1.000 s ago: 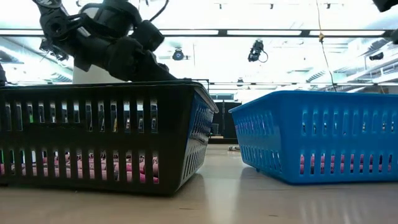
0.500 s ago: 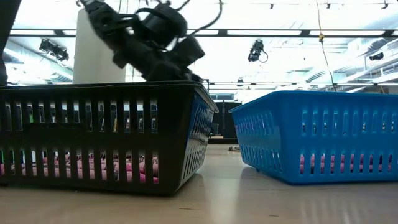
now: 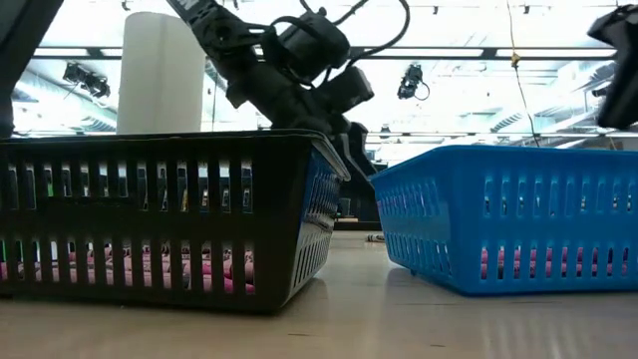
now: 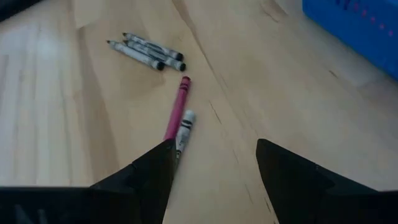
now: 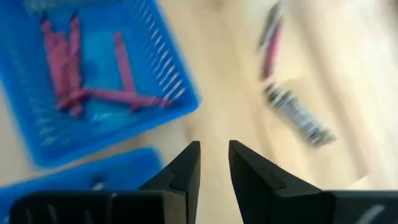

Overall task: Sort crayons
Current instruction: Put the red crayon into the left blue bin

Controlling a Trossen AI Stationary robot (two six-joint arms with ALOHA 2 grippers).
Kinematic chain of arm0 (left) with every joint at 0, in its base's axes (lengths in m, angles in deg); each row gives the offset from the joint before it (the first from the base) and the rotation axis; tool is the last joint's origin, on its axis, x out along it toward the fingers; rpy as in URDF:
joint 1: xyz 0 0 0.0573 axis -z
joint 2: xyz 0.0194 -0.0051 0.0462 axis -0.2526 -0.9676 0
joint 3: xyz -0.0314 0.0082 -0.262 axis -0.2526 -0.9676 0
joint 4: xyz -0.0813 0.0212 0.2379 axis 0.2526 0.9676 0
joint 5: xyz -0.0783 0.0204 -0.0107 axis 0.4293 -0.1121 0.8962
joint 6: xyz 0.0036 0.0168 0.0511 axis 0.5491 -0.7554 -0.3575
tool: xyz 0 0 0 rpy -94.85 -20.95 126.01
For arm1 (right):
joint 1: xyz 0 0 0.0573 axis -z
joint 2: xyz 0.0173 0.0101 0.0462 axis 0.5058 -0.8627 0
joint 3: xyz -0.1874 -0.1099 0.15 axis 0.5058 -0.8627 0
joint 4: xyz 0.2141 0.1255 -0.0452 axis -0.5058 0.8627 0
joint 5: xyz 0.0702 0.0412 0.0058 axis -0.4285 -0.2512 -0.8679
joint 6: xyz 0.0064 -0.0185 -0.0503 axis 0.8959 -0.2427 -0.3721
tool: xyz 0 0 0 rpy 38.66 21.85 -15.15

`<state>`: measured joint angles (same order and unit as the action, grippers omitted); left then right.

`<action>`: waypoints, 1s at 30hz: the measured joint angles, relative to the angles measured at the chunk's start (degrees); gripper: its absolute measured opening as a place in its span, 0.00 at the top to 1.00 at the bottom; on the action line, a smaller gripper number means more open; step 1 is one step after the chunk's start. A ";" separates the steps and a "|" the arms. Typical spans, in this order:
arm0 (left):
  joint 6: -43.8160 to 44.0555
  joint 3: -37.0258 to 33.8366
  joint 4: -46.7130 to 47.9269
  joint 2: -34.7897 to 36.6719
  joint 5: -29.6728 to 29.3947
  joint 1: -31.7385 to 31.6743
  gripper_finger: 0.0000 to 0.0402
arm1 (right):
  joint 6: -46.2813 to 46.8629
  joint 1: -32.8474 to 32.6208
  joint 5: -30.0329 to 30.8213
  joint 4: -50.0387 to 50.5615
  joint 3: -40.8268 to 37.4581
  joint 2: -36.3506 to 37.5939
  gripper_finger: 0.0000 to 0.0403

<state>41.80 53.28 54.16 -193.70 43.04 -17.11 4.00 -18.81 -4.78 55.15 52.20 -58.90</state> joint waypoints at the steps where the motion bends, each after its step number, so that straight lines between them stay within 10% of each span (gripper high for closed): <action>1: -0.58 0.27 0.33 -0.54 0.33 -0.20 0.41 | 0.02 0.08 2.77 -0.26 -0.45 0.00 0.77; 16: 1.13 6.18 3.15 -3.83 6.19 -4.45 0.41 | 5.36 6.09 17.69 -7.23 -11.59 -0.02 0.79; 30: 0.88 6.91 0.63 -5.50 5.11 -4.44 0.41 | -5.38 12.28 13.31 -18.42 -16.33 5.77 0.79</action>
<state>42.69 60.19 54.79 -199.20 48.15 -21.55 -1.38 -6.53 8.53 36.73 35.88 -53.13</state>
